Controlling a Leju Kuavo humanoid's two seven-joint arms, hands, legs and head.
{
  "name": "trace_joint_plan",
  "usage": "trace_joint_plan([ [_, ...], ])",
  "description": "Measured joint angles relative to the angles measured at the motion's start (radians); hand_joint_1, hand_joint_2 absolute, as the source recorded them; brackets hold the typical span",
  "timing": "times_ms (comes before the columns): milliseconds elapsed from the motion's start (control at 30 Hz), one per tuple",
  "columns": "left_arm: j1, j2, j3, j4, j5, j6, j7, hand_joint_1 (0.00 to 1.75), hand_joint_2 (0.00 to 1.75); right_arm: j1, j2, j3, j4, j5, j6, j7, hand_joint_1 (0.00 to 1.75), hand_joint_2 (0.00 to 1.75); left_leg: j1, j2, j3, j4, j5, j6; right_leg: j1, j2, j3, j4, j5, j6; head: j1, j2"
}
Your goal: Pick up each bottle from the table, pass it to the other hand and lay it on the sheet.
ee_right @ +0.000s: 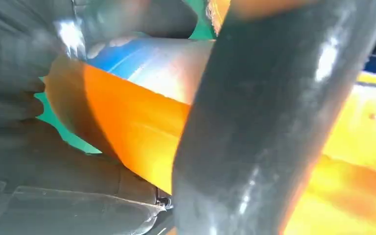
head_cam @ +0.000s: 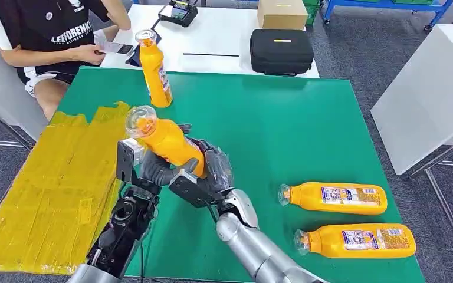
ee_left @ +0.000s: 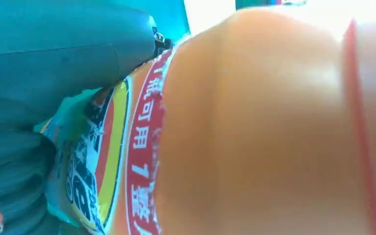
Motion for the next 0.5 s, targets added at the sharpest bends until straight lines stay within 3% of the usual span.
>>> trace_joint_plan([
  [500,-0.003,-0.005,-0.023,-0.012,-0.007,0.046,-0.001,1.75,1.75,0.076,-0.019,-0.025,-0.141,-0.108,-0.024,-0.064,1.75,1.75,0.000,0.000,-0.001,0.000,0.000,0.000,0.000,0.000,0.000,0.000,0.000,0.000,0.000,0.000],
])
